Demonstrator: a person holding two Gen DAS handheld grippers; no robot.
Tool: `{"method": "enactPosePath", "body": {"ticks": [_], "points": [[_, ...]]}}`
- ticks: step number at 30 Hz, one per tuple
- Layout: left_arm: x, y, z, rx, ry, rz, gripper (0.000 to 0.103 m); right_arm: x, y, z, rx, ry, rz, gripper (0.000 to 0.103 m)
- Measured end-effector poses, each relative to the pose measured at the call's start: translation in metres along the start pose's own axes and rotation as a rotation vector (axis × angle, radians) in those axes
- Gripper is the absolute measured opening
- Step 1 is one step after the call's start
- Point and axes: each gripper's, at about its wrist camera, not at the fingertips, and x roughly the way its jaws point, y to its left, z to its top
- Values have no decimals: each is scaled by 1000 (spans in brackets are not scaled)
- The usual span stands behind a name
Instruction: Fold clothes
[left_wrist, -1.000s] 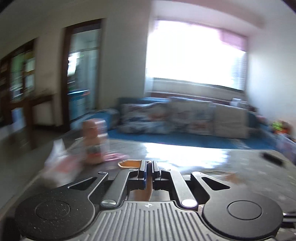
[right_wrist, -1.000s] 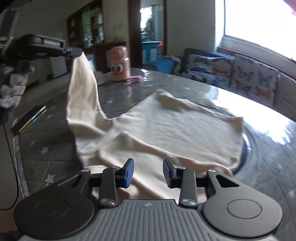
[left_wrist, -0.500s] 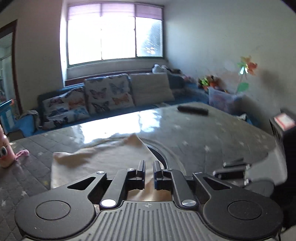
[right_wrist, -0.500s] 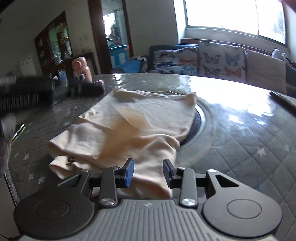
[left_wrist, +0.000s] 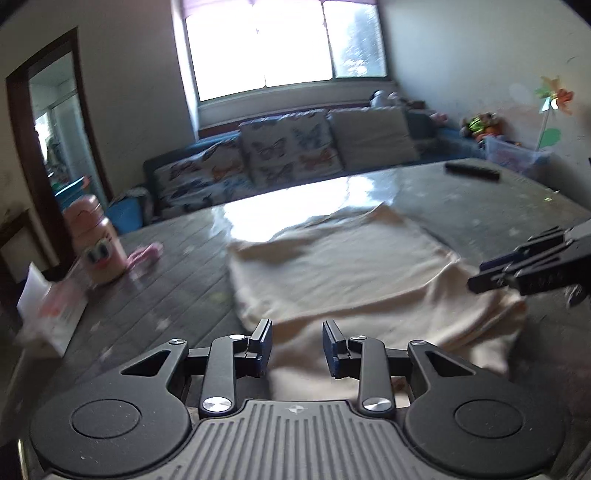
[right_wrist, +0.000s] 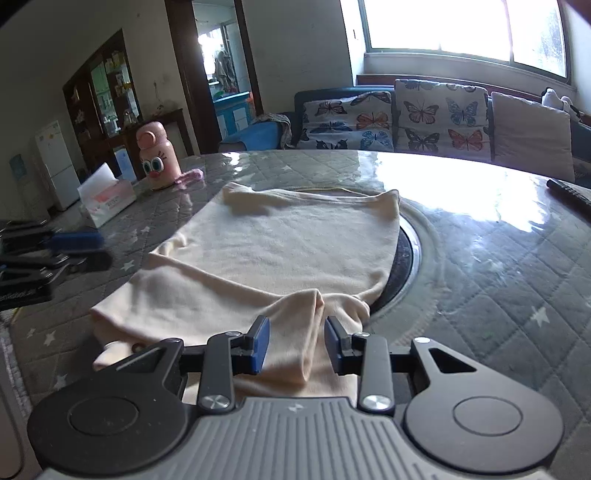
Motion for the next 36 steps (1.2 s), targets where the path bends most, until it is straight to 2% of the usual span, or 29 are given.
{"method": "enactPosePath", "body": {"ticks": [7,12,17,21,26,29,33,36], "points": [[12,11,-38,16,101,38,32,15,5,-8,-49,42,-70,29],[8,15,-23,-11,62,41,32,2,11,0,-90,6,-87,29],[21,2,5,-4,5,-13,30,10,21,15,-107,-17,-40,29],[48,-9,13,10,17,-60,24,30,28,19,-124,2,-24,29],[74,-5,5,13,63,-52,23,46,19,15,-118,42,-35,28],[69,-1,3,17,60,-53,23,40,14,11,-107,48,-30,28],[58,-3,-2,44,52,-55,24,26,21,3,-153,50,-2,28],[45,-7,-9,90,34,-55,25,19,26,-7,-199,51,-13,28]]}}
